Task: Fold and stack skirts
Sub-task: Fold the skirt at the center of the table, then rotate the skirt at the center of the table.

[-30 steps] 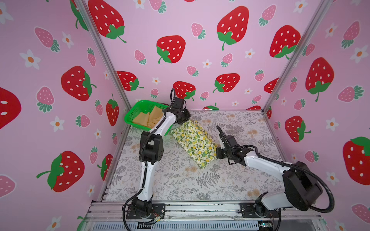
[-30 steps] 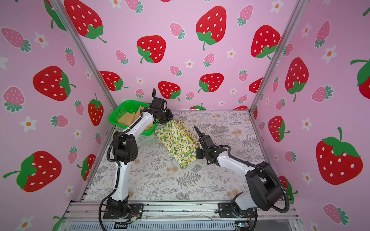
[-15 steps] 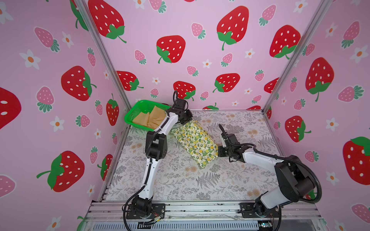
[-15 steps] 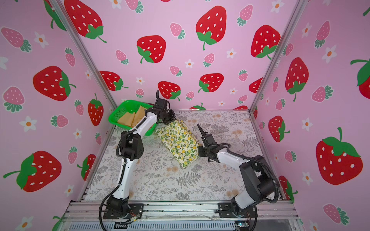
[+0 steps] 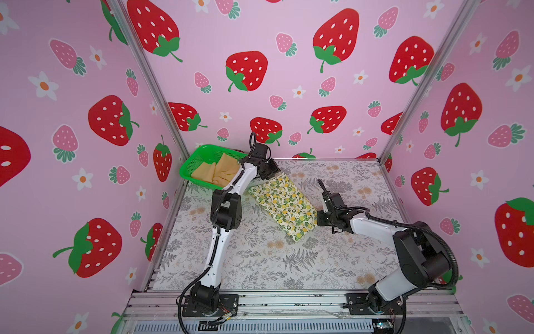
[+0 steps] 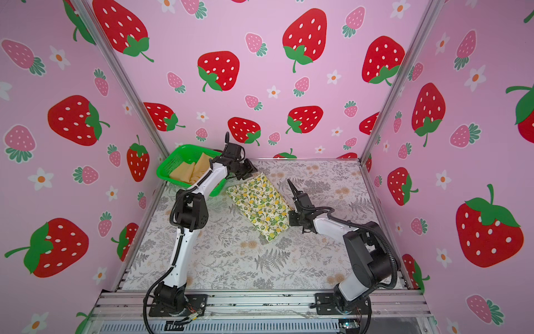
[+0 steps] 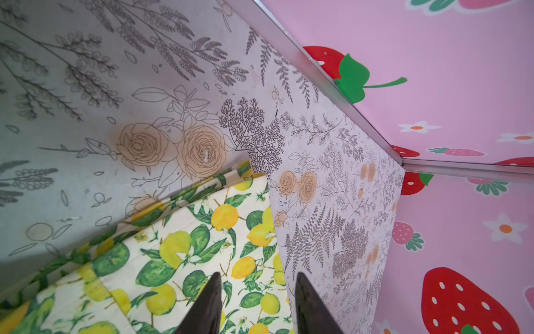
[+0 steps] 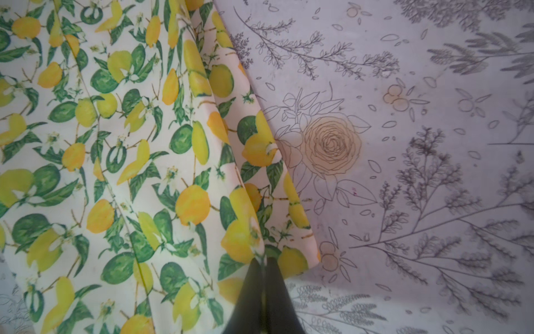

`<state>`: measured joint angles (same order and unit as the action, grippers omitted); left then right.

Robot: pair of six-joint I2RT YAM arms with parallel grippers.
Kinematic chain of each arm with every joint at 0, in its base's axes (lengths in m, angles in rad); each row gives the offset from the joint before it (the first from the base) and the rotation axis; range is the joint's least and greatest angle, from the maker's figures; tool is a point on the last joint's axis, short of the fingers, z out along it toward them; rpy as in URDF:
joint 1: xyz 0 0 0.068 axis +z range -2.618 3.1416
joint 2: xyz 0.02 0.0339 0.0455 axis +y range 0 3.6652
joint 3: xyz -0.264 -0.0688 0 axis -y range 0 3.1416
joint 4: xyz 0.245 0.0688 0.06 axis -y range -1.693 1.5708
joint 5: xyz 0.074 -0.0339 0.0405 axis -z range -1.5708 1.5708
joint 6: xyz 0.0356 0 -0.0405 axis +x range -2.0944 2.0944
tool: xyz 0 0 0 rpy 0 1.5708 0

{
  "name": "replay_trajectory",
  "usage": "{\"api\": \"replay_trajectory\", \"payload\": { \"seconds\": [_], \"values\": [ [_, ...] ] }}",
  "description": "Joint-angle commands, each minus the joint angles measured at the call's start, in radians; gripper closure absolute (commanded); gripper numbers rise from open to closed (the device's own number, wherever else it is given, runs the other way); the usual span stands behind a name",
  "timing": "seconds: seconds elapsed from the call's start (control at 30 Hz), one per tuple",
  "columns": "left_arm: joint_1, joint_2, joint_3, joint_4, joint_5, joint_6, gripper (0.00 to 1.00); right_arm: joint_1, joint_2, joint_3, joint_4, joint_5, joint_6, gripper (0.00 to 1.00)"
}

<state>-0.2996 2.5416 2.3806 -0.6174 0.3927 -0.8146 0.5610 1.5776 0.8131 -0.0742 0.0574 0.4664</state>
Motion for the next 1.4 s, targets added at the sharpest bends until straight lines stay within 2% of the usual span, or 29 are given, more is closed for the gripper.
{"api": "replay_trajectory", "payload": {
  "seconds": [0.0, 0.07, 0.13, 0.23, 0.33, 0.37, 0.43, 0.5, 0.6, 0.7, 0.77, 1.0, 1.37],
  "values": [
    [0.002, -0.084, -0.027, 0.021, 0.004, 0.007, 0.51, -0.025, -0.011, 0.018, 0.006, 0.065, -0.01, 0.89],
    [0.004, -0.132, -0.082, 0.036, -0.004, 0.014, 0.49, -0.038, 0.002, 0.033, 0.004, 0.06, -0.021, 0.88],
    [0.003, -0.19, -0.149, 0.059, -0.008, 0.019, 0.48, -0.043, 0.013, 0.052, -0.003, 0.061, -0.029, 0.78],
    [0.004, -0.276, -0.259, 0.087, -0.024, 0.034, 0.46, -0.046, 0.02, 0.068, -0.003, 0.087, -0.036, 0.72],
    [0.005, -0.361, -0.378, 0.119, -0.039, 0.049, 0.44, -0.053, 0.022, 0.089, -0.011, 0.104, -0.046, 0.61],
    [0.005, -0.389, -0.422, 0.135, -0.043, 0.054, 0.42, -0.054, 0.017, 0.093, -0.016, 0.099, -0.047, 0.55],
    [0.007, -0.432, -0.501, 0.162, -0.046, 0.059, 0.29, -0.053, -0.008, 0.085, -0.012, 0.066, -0.048, 0.41],
    [0.009, -0.467, -0.573, 0.18, -0.051, 0.07, 0.27, -0.052, -0.028, 0.068, -0.008, 0.005, -0.036, 0.29],
    [0.009, -0.5, -0.672, 0.21, -0.055, 0.079, 0.25, -0.038, -0.053, 0.032, -0.001, -0.07, -0.008, 0.21],
    [0.01, -0.516, -0.75, 0.237, -0.067, 0.091, 0.24, -0.007, -0.072, -0.006, 0.002, -0.093, 0.017, 0.18],
    [0.012, -0.516, -0.785, 0.256, -0.068, 0.093, 0.19, 0.013, -0.087, -0.028, 0.008, -0.093, 0.032, 0.17],
    [0.02, -0.474, -0.83, 0.269, -0.079, 0.101, 0.18, 0.034, -0.103, -0.075, 0.041, -0.107, 0.079, 0.15],
    [0.02, -0.479, -0.955, 0.34, -0.111, 0.088, 0.17, 0.037, -0.029, -0.071, 0.072, -0.093, 0.09, 0.15]
  ]
}}
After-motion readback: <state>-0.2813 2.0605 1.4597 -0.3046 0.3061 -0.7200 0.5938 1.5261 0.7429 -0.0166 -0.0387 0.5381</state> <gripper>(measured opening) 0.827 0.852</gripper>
